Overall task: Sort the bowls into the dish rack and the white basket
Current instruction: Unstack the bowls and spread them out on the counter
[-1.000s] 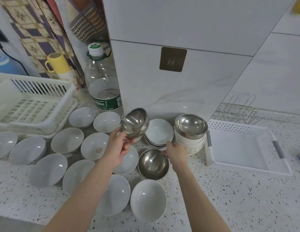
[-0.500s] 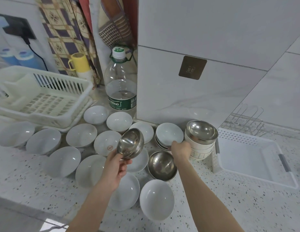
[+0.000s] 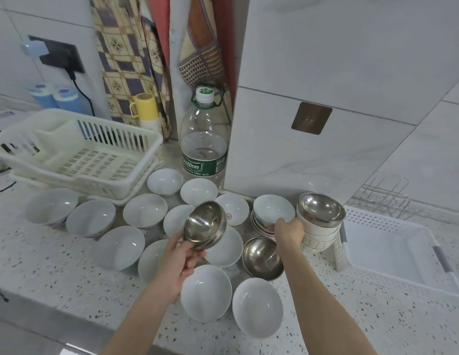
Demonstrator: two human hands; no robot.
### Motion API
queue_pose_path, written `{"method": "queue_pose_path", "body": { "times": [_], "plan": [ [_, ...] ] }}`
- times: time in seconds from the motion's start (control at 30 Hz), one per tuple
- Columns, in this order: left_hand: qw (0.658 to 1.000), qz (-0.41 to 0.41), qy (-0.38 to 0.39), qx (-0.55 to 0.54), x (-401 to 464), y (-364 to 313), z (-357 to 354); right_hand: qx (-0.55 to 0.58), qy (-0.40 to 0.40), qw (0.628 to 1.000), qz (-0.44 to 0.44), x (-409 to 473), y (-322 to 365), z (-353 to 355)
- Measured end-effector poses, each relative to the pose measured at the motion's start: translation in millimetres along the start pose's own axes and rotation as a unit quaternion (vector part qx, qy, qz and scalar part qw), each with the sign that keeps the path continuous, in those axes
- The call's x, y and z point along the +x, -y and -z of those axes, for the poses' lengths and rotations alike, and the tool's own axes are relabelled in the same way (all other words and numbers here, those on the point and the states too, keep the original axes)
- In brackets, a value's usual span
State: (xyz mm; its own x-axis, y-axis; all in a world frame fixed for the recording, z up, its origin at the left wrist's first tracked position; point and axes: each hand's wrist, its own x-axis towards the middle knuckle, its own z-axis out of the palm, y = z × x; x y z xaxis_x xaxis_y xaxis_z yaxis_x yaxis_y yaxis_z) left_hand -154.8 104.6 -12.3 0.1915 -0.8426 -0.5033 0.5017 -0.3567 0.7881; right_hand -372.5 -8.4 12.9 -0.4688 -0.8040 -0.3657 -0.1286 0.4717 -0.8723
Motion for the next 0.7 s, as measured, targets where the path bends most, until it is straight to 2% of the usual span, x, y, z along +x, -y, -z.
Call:
{"method": "queue_pose_path", "body": {
  "times": [0.27,0.5,0.7],
  "plan": [
    [1.000,0.018,0.016,0.003,-8.9,-22.7,12.5,0.028,-0.009,0.998,0.053,-37.7,-0.4,9.4],
    [0.996,0.030,0.050,0.065,-17.4,-37.1,20.3,0.091,-0.079,0.993,-0.007,-72.2,-25.1,23.8],
    [0.989,0.047,0.077,0.115,-21.9,-36.8,37.0,0.130,-0.095,0.984,-0.079,-102.7,-39.1,12.4]
  ]
}}
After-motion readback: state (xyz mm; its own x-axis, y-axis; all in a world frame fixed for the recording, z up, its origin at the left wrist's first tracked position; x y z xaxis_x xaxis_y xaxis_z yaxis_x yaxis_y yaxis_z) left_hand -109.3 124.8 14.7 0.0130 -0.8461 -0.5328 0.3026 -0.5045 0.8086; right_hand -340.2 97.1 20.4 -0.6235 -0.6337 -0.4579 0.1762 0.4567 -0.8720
